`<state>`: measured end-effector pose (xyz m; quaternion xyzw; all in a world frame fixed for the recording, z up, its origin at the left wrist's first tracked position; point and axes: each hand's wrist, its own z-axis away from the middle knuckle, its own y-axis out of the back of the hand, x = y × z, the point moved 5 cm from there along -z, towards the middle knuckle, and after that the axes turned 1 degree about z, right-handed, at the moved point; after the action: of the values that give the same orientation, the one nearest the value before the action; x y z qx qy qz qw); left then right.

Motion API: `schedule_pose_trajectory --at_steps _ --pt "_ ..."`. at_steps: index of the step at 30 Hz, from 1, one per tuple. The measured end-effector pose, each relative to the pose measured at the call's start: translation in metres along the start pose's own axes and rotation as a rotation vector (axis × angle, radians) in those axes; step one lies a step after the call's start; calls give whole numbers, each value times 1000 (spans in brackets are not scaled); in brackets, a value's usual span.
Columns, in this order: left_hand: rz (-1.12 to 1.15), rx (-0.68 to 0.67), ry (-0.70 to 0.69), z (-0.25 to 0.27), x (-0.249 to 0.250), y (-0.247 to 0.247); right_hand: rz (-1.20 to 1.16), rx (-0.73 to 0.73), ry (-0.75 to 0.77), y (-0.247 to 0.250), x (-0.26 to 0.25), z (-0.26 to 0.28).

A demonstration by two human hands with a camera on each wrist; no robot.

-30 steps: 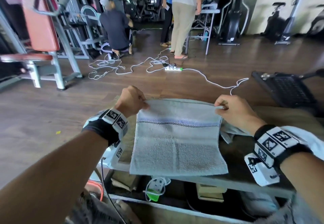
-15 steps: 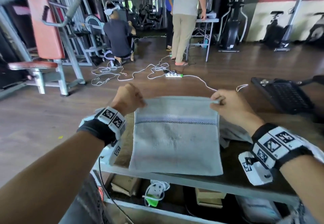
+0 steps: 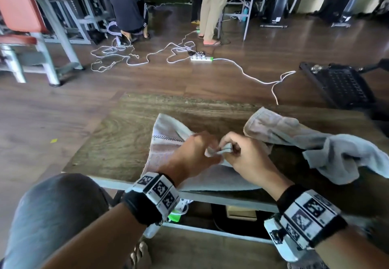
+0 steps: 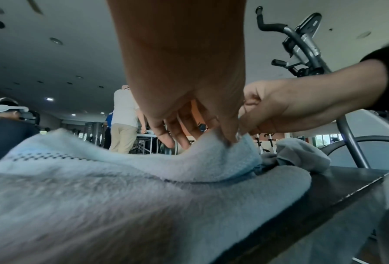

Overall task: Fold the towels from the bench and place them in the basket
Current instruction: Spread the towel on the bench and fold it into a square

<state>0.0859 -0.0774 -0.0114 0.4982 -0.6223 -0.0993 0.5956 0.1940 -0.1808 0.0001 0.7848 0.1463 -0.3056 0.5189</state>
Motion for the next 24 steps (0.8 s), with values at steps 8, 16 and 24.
schedule_pose_trajectory --at_steps 8,16,24 --pt "14 53 4 -23 9 7 -229 92 -193 11 16 -10" --pt "57 109 -6 -25 2 7 -332 124 -253 15 19 -9" --pt "133 137 -79 -17 1 11 -468 128 -241 11 12 -13"
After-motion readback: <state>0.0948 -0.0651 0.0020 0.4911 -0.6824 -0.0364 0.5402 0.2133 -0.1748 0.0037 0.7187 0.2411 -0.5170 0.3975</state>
